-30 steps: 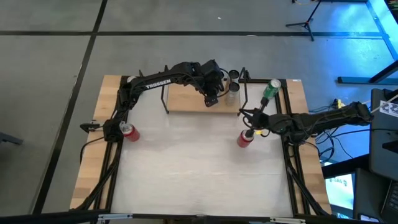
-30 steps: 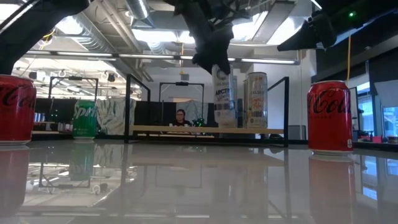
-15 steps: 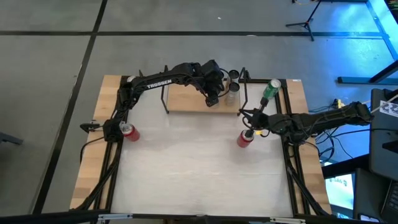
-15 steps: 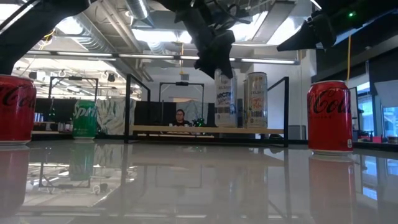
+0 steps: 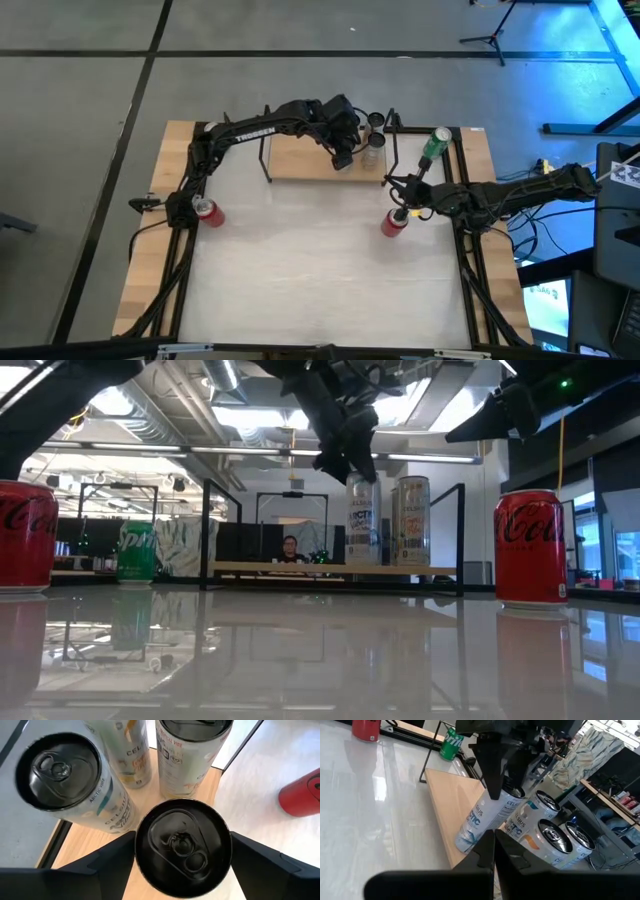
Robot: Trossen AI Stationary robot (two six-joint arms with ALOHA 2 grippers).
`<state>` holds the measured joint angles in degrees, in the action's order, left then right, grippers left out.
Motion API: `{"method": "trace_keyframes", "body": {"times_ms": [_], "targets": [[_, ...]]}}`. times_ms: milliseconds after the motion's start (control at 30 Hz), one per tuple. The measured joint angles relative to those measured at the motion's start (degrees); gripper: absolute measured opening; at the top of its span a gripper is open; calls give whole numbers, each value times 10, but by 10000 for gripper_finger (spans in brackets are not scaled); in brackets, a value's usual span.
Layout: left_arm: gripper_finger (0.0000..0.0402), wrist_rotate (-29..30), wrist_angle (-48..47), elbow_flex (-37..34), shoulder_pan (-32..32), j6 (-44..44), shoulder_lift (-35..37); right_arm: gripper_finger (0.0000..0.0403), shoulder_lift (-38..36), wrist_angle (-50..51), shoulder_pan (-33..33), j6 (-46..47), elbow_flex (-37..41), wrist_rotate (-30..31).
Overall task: Place canned beverage on shelf
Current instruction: Put the white and blue soda can on the shelf, then put the left green soda can on the shelf
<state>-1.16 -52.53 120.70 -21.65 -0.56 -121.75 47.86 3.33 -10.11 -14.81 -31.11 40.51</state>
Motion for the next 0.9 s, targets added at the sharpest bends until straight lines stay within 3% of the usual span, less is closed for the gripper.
{"method": "trace_keyframes", "body": {"times_ms": [300, 500, 567, 767, 900], "targets": [[313, 0, -33, 32, 1, -11, 0, 5, 0, 0, 0, 0, 0, 0], [311, 0, -161, 144, 14, -12, 1, 5, 0, 0, 0, -4, 0, 0], [310, 1, -185, 126, 21, -12, 34, 5, 0, -1, 0, -7, 0, 0], [310, 117, -300, 80, 46, 58, 137, 5, 0, -18, 0, -36, 0, 0], [310, 184, -342, 13, 64, 115, 222, 5, 0, -39, 0, -53, 0, -18]]}}
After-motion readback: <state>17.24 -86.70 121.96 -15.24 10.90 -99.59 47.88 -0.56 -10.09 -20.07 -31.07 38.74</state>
